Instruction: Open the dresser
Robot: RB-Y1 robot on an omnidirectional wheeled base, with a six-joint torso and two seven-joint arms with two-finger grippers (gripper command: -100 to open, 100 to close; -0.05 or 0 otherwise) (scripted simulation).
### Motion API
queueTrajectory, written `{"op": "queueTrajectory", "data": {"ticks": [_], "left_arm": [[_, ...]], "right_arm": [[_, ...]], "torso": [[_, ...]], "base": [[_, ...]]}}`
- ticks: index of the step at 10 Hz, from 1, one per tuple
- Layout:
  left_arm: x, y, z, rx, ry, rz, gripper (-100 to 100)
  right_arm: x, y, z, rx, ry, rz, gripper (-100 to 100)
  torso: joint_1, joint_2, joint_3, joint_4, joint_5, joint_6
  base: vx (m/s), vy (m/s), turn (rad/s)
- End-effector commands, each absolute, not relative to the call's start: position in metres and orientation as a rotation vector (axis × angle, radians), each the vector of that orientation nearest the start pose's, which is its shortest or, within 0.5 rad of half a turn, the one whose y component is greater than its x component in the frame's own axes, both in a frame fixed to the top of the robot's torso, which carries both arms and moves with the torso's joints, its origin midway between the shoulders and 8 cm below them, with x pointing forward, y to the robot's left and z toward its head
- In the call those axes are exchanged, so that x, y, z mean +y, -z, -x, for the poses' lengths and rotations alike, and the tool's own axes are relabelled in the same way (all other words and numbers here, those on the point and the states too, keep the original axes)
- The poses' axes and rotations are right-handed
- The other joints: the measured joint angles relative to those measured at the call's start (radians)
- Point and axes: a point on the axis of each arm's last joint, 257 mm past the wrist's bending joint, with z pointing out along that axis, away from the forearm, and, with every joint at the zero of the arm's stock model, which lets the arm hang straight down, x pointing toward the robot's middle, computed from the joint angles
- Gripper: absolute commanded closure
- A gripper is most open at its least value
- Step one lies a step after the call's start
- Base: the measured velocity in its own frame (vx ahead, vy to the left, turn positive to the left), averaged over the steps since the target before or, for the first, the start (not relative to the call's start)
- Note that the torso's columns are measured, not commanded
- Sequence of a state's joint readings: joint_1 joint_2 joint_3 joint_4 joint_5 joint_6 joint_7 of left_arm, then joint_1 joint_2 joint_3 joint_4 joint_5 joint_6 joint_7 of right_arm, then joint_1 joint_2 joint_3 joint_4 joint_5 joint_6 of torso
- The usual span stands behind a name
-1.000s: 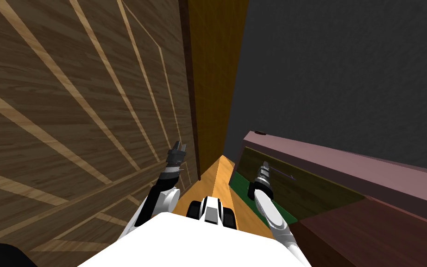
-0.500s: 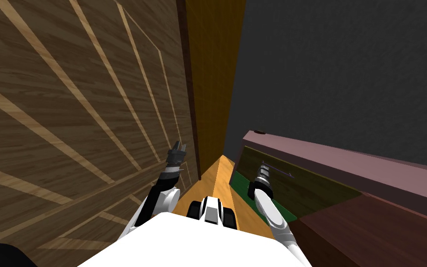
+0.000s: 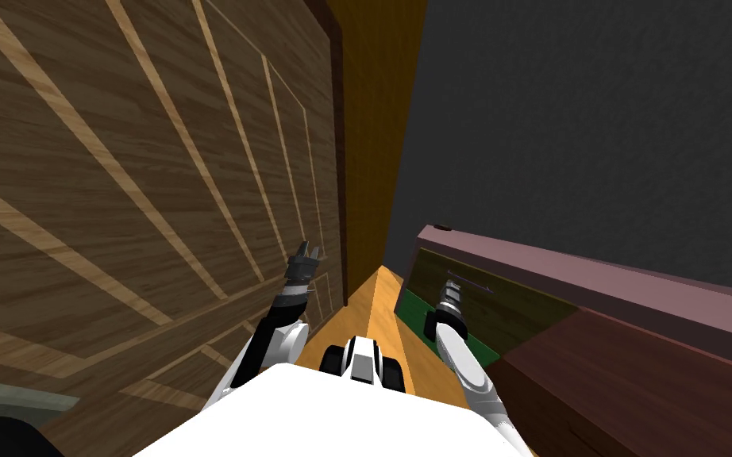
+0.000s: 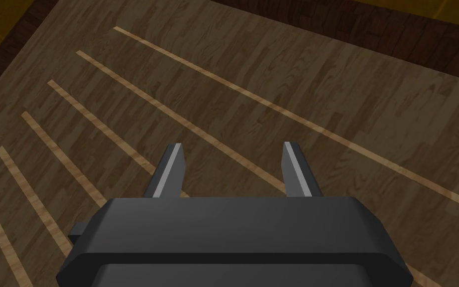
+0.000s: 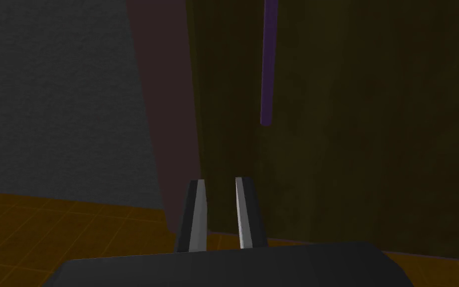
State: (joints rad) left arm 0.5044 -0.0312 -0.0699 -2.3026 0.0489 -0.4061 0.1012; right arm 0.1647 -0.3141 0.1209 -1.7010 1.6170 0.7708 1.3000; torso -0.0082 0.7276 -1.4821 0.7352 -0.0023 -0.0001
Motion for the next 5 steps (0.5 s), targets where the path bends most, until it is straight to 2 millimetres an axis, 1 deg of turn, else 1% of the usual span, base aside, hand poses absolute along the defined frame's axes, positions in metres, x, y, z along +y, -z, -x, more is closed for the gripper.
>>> {"op": "queueTrajectory", "data": {"ticks": [1,3,4,5], "left_arm": [[0.2661,-0.0149,-0.3568,0.577,1.478,0.82,0],[0.2661,-0.0149,-0.3568,0.577,1.478,0.82,0],[0.2661,-0.0149,-0.3568,0.577,1.478,0.82,0],[0.2661,-0.0149,-0.3569,0.577,1.478,0.82,0]], "right_arm": [[-0.4392,0.1885,-0.4406,1.481,1.8,0.761,-100],[-0.4423,0.1926,-0.4391,1.486,1.804,0.754,-100],[-0.4411,0.1912,-0.44,1.484,1.803,0.757,-100],[-0.4439,0.1845,-0.4455,1.483,1.795,0.757,-100]], "torso": [[0.002,0.0,0.0,0.0,0.0,0.0],[0.007,0.008,0.005,0.002,0.002,0.0],[0.008,0.01,0.006,0.003,0.002,0.0],[0.012,0.015,0.009,0.004,0.003,0.0]], "base": [[0.117,-0.08,0.03],[0.152,-0.107,0.039],[0.07,-0.05,0.012],[0.077,-0.05,-0.044]]}}
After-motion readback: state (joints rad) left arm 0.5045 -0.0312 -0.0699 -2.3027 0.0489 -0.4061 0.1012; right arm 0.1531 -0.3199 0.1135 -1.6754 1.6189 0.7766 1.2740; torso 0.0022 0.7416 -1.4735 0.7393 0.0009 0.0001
